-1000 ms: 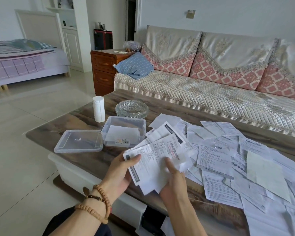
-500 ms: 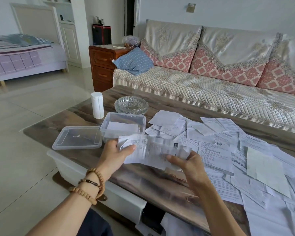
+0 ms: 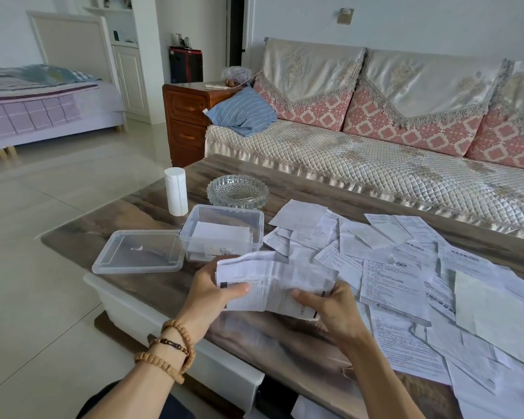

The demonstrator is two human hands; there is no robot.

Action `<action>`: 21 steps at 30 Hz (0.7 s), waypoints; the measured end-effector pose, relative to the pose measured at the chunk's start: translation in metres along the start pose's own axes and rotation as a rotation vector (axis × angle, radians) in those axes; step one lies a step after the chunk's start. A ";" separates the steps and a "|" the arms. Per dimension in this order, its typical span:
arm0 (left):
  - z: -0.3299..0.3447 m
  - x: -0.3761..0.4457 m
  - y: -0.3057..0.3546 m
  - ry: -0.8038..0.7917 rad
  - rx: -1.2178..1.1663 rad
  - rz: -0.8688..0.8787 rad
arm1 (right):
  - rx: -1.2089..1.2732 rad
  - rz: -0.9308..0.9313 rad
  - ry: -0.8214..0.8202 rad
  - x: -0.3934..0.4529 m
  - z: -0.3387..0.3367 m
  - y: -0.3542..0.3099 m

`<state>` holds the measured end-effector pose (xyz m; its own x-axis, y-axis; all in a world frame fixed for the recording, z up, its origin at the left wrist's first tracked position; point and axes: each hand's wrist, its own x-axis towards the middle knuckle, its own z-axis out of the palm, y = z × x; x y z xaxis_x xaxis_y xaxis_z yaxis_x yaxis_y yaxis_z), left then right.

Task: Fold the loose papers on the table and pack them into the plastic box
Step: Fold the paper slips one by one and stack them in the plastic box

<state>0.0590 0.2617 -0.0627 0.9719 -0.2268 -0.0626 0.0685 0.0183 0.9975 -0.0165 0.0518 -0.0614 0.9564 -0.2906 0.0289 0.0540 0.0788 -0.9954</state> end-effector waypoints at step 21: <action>-0.002 0.014 -0.011 -0.090 0.204 0.022 | -0.122 0.017 -0.003 0.011 -0.001 0.017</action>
<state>0.0723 0.2600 -0.0745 0.9480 -0.3149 -0.0471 -0.0079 -0.1713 0.9852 -0.0051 0.0490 -0.0784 0.9577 -0.2875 0.0125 0.0032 -0.0327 -0.9995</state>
